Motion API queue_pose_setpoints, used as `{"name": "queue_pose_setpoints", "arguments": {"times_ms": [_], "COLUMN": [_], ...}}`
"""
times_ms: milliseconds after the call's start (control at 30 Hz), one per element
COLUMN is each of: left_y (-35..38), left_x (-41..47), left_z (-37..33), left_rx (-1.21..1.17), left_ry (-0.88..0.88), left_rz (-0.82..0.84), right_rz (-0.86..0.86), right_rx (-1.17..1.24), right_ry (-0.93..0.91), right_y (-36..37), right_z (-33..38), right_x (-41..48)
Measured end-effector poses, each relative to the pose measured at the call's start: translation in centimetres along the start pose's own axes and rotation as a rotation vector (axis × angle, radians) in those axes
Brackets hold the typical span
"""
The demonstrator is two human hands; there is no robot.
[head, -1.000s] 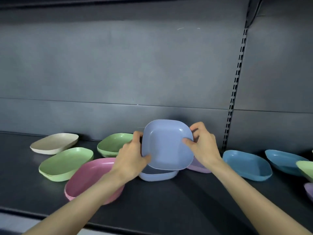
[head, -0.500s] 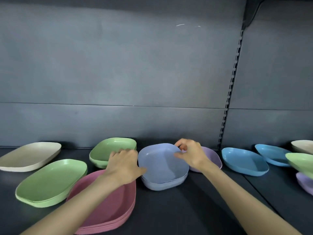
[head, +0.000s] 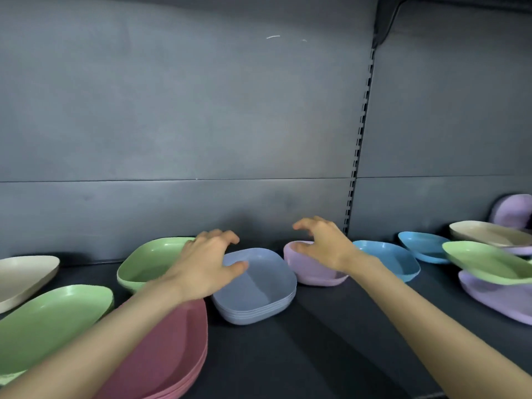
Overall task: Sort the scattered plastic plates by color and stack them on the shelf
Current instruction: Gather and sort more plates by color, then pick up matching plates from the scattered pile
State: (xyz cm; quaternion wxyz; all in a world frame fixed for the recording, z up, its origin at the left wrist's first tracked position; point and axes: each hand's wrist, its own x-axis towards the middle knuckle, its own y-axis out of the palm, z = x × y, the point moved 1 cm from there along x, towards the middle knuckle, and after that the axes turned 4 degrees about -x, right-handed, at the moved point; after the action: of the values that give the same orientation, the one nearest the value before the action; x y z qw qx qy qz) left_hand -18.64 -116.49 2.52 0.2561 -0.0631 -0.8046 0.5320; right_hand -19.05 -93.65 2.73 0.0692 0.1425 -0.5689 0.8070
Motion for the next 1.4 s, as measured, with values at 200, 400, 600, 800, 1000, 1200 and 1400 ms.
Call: {"name": "queue_pose_setpoints", "arguments": {"times_ms": [200,400,600,800,1000,1200,1400], "left_y": [-0.1,1.1,4.3,9.2,12.9,13.7,17.4], "left_x": [2.3,2.8,2.8,2.6,2.7,6.8,11.4], "left_z": [-6.7,-14.7,-23.7,-32.6,-36.8,-37.5,-37.2], "left_rx": [-0.037,-0.038,-0.079,-0.126,-0.122,-0.104,-0.163], "left_ry": [0.295,0.524,0.607,0.548,0.441,0.282,0.195], "left_rz": [-0.067,-0.137,-0.121,-0.088,-0.045,-0.022,0.049], "right_rz": [-0.166,-0.264,-0.312,-0.279,-0.183,-0.187,-0.127], "right_rx": [-0.160,-0.269,-0.311,-0.307,-0.271,-0.217,-0.176], "right_ry": [0.118,0.231,0.327,0.283,0.251,0.193,0.167], "right_y": [-7.0,-12.7,-17.0,-20.0,-21.1,-21.0,-19.2], "right_z": [-3.5,-8.5,-15.2,-23.1,-29.2,-33.3,-37.4], "right_x": [-4.8,-10.4,-17.1,-22.2,-22.8,-18.3,-14.3]}}
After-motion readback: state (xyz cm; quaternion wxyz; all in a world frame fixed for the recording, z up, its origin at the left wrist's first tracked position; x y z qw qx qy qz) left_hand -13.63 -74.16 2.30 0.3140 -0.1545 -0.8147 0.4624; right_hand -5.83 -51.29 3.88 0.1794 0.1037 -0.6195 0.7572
